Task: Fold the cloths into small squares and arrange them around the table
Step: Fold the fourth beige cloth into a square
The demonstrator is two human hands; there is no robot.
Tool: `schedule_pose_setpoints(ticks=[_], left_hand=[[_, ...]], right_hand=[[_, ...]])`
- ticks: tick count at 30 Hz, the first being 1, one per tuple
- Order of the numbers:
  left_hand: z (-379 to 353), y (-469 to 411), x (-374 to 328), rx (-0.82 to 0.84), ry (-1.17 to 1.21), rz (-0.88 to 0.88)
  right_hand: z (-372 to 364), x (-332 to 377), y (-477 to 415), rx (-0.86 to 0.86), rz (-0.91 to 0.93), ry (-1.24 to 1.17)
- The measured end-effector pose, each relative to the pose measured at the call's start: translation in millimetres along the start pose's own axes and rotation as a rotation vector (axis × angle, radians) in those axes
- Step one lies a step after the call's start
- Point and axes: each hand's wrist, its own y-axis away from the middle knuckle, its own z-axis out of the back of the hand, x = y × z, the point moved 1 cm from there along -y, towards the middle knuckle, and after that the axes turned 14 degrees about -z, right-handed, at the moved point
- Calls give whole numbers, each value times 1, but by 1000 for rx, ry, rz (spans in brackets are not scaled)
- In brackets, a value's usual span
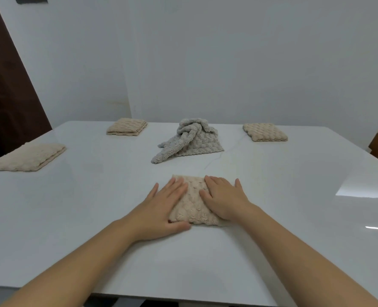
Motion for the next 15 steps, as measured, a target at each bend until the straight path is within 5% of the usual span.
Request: schedule_pose_setpoints(ticks=[5,8,11,15], left_hand=[[18,0,31,-131,-187,236],[22,-7,29,-216,-90,419],[22,-21,11,-271,62,378],[10,-49,-6,-143,73,378]], right_hand=[[23,-3,6,-225,-149,85],[27,-6,9,-260,-248,111],[23,-2,2,-283,-156,53],[12,14,-9,-94,75,-15]])
